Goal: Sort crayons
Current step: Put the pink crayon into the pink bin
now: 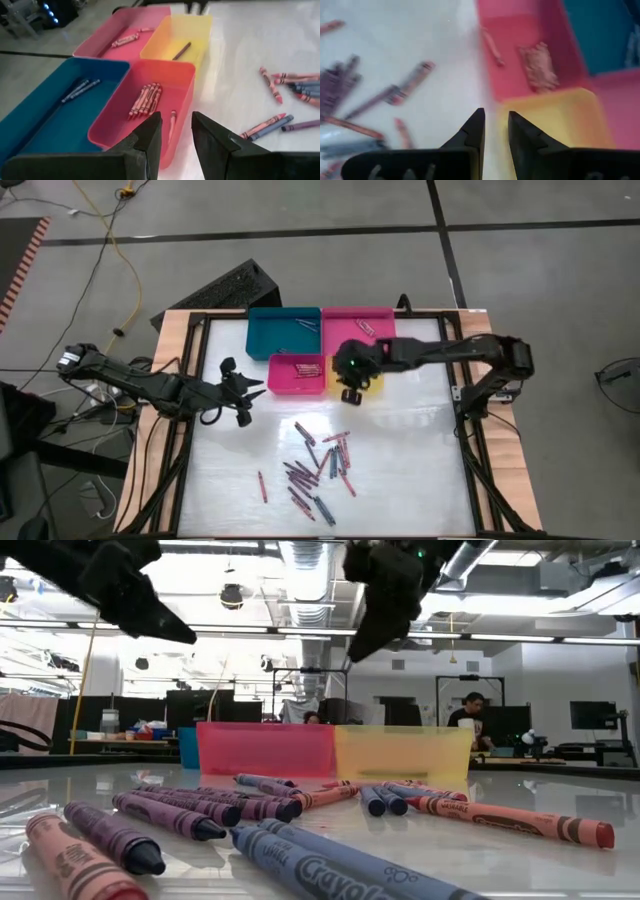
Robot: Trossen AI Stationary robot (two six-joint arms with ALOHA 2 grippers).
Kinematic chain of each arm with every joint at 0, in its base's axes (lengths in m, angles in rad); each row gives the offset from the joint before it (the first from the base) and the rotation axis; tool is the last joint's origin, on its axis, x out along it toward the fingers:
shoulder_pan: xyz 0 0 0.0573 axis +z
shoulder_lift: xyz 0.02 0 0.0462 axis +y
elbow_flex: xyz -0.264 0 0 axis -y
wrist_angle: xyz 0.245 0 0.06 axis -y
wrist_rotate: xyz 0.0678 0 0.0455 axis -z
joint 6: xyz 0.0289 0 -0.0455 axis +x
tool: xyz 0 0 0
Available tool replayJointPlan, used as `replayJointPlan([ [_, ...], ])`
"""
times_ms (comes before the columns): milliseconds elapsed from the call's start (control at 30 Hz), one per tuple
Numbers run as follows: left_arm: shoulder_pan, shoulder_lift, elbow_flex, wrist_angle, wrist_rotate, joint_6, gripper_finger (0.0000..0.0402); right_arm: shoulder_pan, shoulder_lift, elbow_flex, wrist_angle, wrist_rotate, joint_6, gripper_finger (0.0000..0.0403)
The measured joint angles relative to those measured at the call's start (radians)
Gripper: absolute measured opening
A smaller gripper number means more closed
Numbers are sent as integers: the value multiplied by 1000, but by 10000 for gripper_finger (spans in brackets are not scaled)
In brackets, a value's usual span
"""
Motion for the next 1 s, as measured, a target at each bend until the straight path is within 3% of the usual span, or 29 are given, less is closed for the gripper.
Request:
replayJointPlan([
  [233,9,-180,-221,257,47,4,98,209,51,-1,149,142,88,81],
  [400,25,-314,-340,371,52,-9,98,281,146,-1,300,262,98,82],
  [567,45,-423,-385,369,116,-29,98,314,233,-1,300,261,119,82],
  [733,54,-480,-428,368,202,-60,98,347,262,-1,217,186,122,82],
  [1000,54,-479,-472,374,185,-107,98,394,262,-1,142,154,122,82],
])
